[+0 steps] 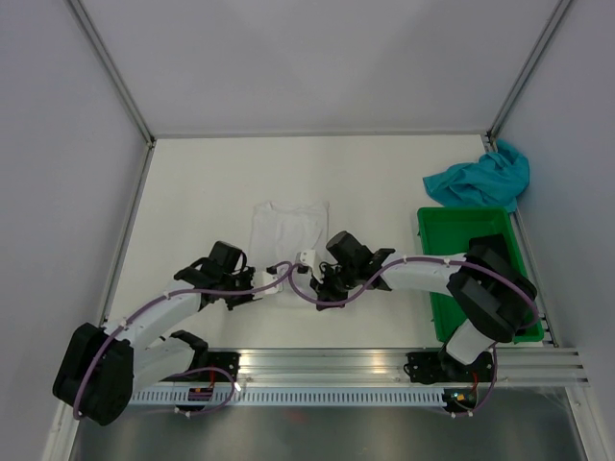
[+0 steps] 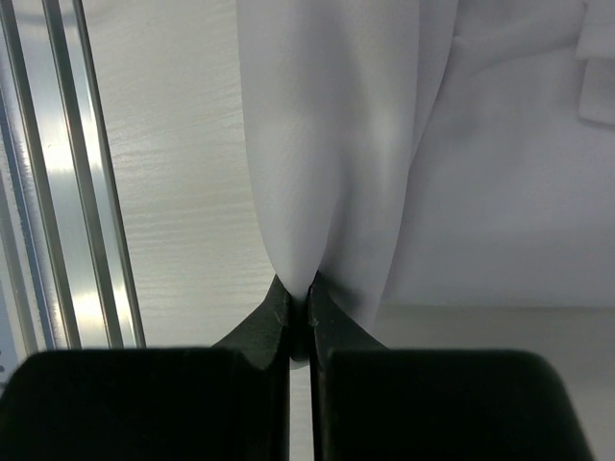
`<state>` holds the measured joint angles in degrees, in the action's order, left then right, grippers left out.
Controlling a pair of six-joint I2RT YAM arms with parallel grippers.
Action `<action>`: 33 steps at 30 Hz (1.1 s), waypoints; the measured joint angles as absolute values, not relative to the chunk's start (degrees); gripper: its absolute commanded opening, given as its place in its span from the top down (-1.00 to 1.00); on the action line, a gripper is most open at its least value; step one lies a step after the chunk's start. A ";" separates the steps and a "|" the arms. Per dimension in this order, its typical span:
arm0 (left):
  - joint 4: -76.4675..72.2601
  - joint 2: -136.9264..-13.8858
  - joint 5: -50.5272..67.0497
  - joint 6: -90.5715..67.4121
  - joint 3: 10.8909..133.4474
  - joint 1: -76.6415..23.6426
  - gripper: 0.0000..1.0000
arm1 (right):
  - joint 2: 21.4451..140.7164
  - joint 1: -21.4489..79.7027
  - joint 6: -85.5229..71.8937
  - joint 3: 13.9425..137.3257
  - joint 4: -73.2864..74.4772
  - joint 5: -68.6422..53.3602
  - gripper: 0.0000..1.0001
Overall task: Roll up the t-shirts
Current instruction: Roll the tshirt
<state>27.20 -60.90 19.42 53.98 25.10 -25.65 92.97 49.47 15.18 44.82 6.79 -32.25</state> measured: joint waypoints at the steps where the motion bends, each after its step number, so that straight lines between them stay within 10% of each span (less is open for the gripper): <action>1: 28.05 -60.82 19.40 53.87 25.45 -25.65 0.95 | 92.97 49.41 15.00 45.17 7.31 -32.45 0.95; 8: 43.33 -60.12 22.15 55.05 31.90 -25.34 0.95 | 92.16 49.28 11.57 46.24 10.79 -37.32 0.83; 18: 58.35 -67.42 29.23 60.55 35.33 -22.00 0.95 | 85.62 49.21 1.69 38.81 4.23 -37.43 -0.09; 33: 60.18 -72.53 32.16 61.25 37.28 -17.32 0.95 | 73.12 63.86 -8.86 20.62 -21.28 -14.26 -0.46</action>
